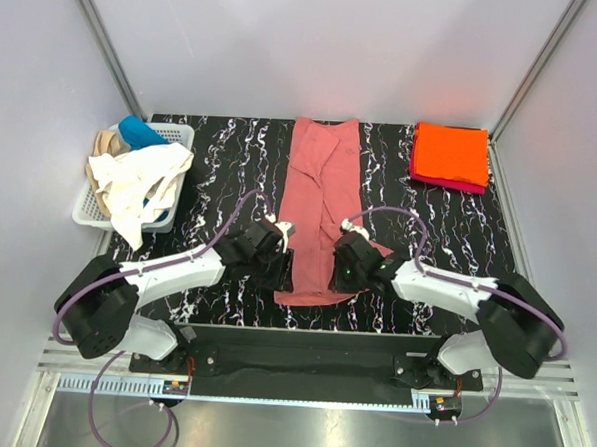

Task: Fold and stack the t-shirts
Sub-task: Fold the tshirt

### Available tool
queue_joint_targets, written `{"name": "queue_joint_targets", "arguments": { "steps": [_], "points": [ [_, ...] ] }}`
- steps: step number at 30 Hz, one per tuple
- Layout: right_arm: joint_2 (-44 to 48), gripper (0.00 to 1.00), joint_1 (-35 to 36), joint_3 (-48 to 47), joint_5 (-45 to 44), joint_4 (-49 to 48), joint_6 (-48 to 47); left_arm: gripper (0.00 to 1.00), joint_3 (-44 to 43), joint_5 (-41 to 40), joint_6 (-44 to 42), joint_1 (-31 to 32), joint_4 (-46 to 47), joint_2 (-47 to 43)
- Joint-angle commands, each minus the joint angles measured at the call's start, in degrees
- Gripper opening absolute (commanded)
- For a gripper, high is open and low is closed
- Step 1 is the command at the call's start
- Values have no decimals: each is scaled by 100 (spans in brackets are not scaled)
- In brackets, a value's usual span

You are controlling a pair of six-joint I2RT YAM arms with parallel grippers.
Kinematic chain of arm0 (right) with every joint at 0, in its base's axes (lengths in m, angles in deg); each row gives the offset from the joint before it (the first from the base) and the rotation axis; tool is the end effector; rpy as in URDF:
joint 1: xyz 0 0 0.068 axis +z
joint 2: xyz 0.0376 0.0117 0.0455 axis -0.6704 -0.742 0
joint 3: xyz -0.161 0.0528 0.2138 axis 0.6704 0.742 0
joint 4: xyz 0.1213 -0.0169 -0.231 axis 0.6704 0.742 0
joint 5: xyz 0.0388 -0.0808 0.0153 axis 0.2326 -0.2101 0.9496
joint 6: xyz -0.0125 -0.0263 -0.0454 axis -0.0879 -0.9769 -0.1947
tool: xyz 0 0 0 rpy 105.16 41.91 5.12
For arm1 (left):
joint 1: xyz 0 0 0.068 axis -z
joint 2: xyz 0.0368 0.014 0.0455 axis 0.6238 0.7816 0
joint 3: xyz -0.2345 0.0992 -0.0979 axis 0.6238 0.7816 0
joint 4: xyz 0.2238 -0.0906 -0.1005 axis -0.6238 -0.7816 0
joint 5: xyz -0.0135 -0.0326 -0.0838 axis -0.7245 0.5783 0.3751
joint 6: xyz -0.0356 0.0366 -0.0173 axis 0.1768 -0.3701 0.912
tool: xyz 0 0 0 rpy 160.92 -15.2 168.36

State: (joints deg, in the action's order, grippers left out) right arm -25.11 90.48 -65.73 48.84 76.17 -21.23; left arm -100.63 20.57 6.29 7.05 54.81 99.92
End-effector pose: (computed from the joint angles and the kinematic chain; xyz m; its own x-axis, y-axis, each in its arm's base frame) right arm 0.1757 0.1952 0.1750 -0.8798 -0.0165 -0.4751 -0.2075 0.9125 0.3526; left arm 0.1764 -0.1894 0.1833 -0.9078 0.1683 -0.3842 0.3351 0.8419 -0.4229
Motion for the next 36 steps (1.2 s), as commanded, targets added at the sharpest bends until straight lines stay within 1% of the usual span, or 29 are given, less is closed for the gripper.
{"name": "queue_joint_targets", "arguments": {
  "steps": [1, 4, 7, 10, 11, 12, 13, 14, 15, 17, 18, 19, 21, 22, 25, 26, 27, 32, 33, 36],
  "points": [
    [-359, 14, 136, 89, 162, -364, 59, 41, -126, -148, 168, -3, 109, -151],
    [-263, 13, 321, 335, 48, -391, 244, 41, -232, -95, 229, -3, 109, -133],
    [97, 13, 374, 511, 30, -356, 402, 40, -232, 160, 229, 5, 390, 103],
    [518, 13, 383, 494, -136, -111, 543, 38, -92, 64, 229, 49, 443, 455],
    [711, 15, 383, 399, -232, 160, 578, 38, -13, -23, 238, 76, 434, 543],
    [782, 23, 374, 302, -564, 363, 631, 38, 179, -198, 299, 76, 408, 552],
    [853, 29, 348, 66, -820, 600, 709, 37, 259, -296, 326, 67, 391, 561],
    [914, 31, 287, -50, -1040, 993, 762, 37, 347, -366, 343, 76, 373, 561],
    [932, 39, 34, -146, -1259, 1102, 763, 37, 470, -454, 352, 67, 312, 552],
    [872, 48, -450, -314, -1227, 1269, 737, 37, 550, -499, 387, 76, 285, 509],
    [854, 58, -905, -340, -1148, 1313, 737, 37, 603, -473, 388, 76, 285, 491],
    [845, 59, -1083, -384, -1165, 1383, 745, 37, 612, -455, 379, 85, 285, 456],
    [880, 60, -1409, -402, -1479, 1577, 833, 38, 568, -420, 361, 137, 241, 298],
    [915, 60, -1697, -402, -1551, 1638, 859, 38, 542, -402, 335, 129, 198, 236],
    [994, 60, -2112, -341, -1692, 1648, 947, 41, 322, -341, 274, 137, 74, -19],
    [924, 61, -2340, -349, -1692, 1613, 956, 41, 270, -288, 273, 137, 65, -106],
    [845, 61, -2403, -367, -1675, 1587, 878, 41, 139, -166, 256, 137, 74, -133],
    [21, 59, -2834, -674, -1517, 1245, 456, 42, -109, 28, 124, 137, 127, -37],
    [-95, 57, -2930, -718, -1403, 1183, 377, 42, -126, 37, 98, 129, 144, -2],
    [-499, 56, -3027, -798, -1323, 919, 149, 42, -92, 99, 106, 129, 162, 95]
  ]
}}
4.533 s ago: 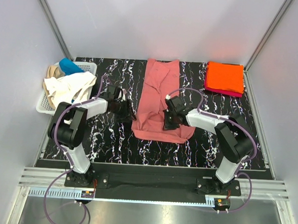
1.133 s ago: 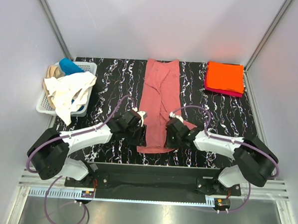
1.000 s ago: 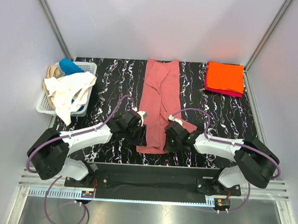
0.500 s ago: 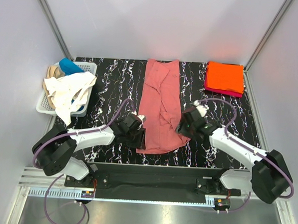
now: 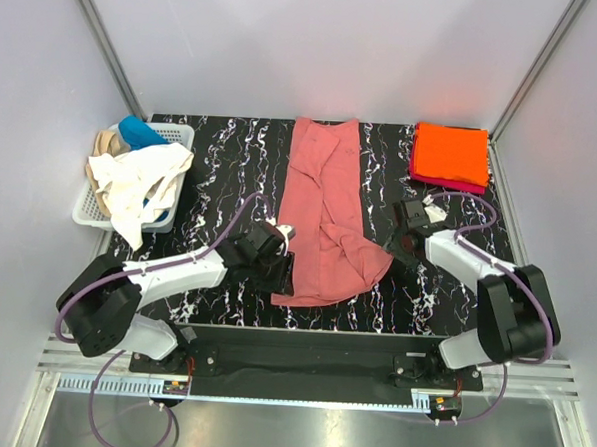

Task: Fold and stack the t-shirts
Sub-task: Fold the tshirt

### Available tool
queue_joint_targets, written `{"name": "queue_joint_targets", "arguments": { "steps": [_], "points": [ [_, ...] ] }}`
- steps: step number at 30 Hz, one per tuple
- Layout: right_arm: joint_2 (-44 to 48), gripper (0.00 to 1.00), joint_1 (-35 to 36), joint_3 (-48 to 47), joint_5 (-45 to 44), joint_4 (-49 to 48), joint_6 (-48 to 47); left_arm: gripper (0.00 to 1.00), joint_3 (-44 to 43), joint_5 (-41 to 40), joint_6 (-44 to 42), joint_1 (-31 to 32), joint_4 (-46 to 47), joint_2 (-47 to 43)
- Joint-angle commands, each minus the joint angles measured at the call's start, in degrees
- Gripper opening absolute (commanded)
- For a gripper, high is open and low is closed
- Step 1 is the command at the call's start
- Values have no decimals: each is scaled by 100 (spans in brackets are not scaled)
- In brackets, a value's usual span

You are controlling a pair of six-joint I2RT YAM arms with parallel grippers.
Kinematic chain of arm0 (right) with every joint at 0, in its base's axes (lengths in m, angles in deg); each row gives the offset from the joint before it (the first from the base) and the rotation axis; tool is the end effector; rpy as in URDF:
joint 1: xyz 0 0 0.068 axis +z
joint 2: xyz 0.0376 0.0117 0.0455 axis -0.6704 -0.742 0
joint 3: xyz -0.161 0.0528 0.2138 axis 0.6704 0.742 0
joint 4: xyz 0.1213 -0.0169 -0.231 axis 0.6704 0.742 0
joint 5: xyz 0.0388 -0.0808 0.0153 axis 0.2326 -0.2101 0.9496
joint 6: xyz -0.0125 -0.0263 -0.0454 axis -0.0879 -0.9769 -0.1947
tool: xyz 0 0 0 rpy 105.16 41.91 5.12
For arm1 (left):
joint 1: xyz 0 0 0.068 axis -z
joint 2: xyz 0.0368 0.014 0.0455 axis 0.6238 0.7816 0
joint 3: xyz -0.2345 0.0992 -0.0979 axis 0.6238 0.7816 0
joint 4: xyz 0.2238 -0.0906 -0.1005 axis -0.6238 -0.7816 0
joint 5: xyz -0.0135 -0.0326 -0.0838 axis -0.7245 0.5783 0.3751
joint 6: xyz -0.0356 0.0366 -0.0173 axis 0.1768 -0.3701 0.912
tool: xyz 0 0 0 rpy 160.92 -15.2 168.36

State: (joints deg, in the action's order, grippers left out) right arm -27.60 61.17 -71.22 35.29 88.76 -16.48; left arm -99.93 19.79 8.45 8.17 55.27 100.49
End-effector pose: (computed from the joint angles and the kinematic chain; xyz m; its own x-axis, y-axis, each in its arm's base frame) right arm 0.2519 0.0765 0.1807 -0.7345 0.4654 -0.4939 0.4612 0.8762 0.1398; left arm 0.1724 -0.1918 0.1778 -0.9186 0.1542 -0.3639 0.3102 0.8518 -0.4222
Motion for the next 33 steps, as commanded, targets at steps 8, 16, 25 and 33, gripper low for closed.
{"name": "queue_joint_targets", "arguments": {
  "steps": [8, 16, 25, 33],
  "points": [
    [-796, 49, -228, -161, 796, -1044, -828, 43, 49, 37, -101, 26, 160, -120],
    [-507, 7, -228, 6, 718, -922, -898, 44, 76, -165, -66, 26, 151, -94],
    [996, 0, 843, 14, 1104, -684, -1162, 46, 234, -368, 83, 8, 335, 513],
    [1270, 0, 2117, 243, 1201, -718, -898, 47, 331, -385, 136, 8, 353, 513]
  ]
}}
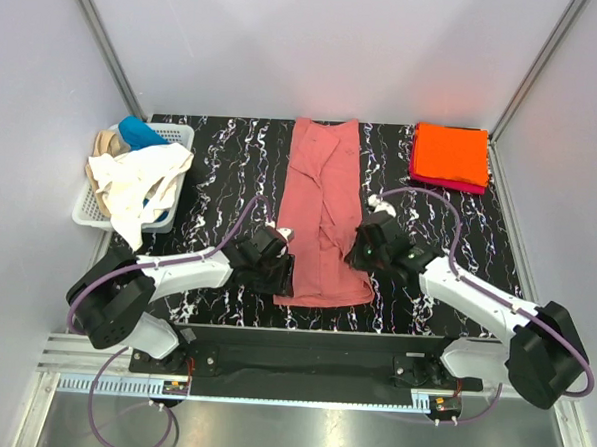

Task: Fold and stack the t-shirts
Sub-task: Fold the tshirt

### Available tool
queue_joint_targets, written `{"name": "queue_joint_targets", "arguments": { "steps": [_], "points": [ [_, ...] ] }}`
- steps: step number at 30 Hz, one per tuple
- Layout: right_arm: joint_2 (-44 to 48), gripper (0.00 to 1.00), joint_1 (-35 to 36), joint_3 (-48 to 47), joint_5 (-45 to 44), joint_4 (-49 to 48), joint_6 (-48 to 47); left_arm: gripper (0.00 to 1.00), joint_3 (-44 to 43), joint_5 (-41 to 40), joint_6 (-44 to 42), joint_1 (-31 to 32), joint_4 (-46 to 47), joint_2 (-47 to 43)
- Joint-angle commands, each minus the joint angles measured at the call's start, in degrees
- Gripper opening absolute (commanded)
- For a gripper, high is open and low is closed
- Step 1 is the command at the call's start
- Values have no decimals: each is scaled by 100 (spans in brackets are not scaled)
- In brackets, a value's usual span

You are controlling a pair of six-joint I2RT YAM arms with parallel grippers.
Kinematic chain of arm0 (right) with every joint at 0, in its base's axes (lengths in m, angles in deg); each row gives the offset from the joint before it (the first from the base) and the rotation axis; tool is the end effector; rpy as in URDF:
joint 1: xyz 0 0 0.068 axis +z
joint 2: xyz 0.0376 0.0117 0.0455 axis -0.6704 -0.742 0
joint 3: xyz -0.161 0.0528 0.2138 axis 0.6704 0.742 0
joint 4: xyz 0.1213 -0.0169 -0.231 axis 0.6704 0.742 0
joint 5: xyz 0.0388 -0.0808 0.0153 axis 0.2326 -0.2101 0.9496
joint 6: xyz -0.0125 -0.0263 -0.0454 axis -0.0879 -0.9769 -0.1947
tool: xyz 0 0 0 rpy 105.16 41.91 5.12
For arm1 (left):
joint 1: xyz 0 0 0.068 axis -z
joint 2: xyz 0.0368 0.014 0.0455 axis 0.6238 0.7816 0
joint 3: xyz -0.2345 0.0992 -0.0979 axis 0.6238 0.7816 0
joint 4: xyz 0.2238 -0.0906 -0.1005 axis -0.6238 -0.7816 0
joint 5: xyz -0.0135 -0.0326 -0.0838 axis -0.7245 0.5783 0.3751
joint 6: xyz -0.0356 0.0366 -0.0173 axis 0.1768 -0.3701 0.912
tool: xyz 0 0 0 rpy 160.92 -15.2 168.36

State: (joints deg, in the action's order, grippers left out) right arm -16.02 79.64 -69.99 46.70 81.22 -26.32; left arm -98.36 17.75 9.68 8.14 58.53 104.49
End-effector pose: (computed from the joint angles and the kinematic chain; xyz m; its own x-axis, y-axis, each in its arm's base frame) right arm 0.2027 0.1520 0.2297 -0.7850 0.1222 -0.6073 -0.1303 0.9258 0.3547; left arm 0.1758 -0.1934 0.1564 -0.9295 0.1356 -0.3429 0.2716 0.8808 -0.3879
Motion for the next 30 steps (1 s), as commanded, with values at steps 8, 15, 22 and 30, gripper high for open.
{"name": "queue_joint_targets", "arguments": {
  "steps": [8, 15, 22, 30],
  "points": [
    [129, 0, 974, 402, 376, -658, 357, 47, 253, -173, 40, 10, -42, 43],
    [-503, 1, 1614, 429, 429, -1256, 718, 49, 235, -173, 145, 19, -236, -352],
    [-673, 25, 1941, 349, 237, -889, 1122, 53, -80, 64, 102, 19, -394, -827],
    [769, 39, 1915, 7, -1169, 895, 1799, 59, -266, 828, 373, 63, 220, -688]
  ]
}}
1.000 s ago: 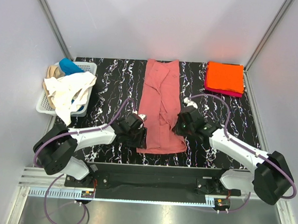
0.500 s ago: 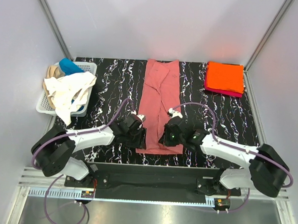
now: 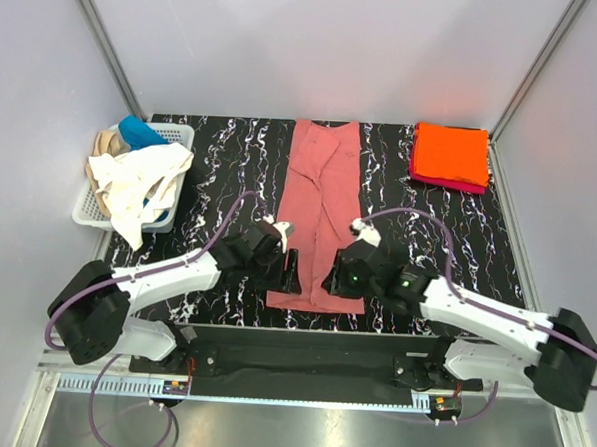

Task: Fold and stack the t-shirts
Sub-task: Fold the tshirt

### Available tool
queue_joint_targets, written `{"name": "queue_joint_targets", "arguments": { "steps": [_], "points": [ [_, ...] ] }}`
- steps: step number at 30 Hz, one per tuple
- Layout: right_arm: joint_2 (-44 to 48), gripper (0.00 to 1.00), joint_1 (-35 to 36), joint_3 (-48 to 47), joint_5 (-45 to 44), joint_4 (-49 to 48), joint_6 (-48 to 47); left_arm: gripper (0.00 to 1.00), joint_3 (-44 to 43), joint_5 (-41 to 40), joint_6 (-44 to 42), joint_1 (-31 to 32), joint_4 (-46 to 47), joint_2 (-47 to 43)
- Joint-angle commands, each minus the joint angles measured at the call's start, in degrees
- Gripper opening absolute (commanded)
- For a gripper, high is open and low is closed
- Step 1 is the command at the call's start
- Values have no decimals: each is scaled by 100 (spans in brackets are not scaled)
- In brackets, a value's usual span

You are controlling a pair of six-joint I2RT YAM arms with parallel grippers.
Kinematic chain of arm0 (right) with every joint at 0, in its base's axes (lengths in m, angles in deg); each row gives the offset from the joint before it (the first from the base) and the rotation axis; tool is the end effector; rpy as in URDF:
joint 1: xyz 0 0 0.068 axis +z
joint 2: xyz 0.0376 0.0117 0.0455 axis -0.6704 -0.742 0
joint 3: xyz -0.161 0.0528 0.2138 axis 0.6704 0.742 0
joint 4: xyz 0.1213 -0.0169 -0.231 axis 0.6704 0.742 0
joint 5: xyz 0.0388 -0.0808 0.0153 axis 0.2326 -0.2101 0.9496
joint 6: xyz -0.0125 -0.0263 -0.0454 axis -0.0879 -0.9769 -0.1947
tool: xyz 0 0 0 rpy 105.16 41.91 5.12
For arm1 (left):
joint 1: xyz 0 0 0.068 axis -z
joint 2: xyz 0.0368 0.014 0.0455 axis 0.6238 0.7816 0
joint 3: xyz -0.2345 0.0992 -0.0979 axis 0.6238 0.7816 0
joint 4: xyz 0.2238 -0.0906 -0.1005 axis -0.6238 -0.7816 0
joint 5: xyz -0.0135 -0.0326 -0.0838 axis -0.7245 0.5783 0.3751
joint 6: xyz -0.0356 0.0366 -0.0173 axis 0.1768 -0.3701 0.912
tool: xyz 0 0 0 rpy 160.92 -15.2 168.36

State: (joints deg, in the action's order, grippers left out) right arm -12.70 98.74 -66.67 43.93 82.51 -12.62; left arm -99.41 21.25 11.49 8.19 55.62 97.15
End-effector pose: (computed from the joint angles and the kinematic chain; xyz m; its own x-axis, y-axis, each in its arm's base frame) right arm 0.1344 0.1955 0.2225 -0.8496 0.0689 -0.5228 -0.2081 0.8672 0.4523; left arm 0.1680 -0.1886 0.1893 -0.9242 0.1031 -0.3678 0.2839 0.8295 -0.4810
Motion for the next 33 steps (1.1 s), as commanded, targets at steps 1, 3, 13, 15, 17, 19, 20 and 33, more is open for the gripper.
{"name": "queue_joint_targets", "arguments": {
  "steps": [1, 3, 13, 15, 17, 19, 20, 33],
  "points": [
    [560, 40, -21, -352, -1145, 1038, 499, 60, -126, 558, 227, 85, 712, 91],
    [552, 41, -310, -431, -1236, 1285, 491, 60, -195, 629, 289, 172, 784, 301],
    [570, 41, -1076, -370, -735, 1559, 69, 61, -626, 497, 228, 358, 916, 1040],
    [570, 41, -1076, -273, -656, 1515, 77, 61, -723, 488, 219, 366, 907, 1198],
    [605, 41, -1085, -151, -594, 1471, 139, 60, -776, 523, 219, 366, 907, 1304],
    [666, 41, -1085, -98, -585, 1436, 157, 60, -846, 488, 219, 375, 864, 1339],
    [684, 41, -1085, -45, -585, 1436, 148, 60, -864, 479, 219, 375, 837, 1366],
    [816, 42, -1103, -9, -524, 1366, 34, 60, -698, -1006, 306, 718, -772, 567]
  ]
}}
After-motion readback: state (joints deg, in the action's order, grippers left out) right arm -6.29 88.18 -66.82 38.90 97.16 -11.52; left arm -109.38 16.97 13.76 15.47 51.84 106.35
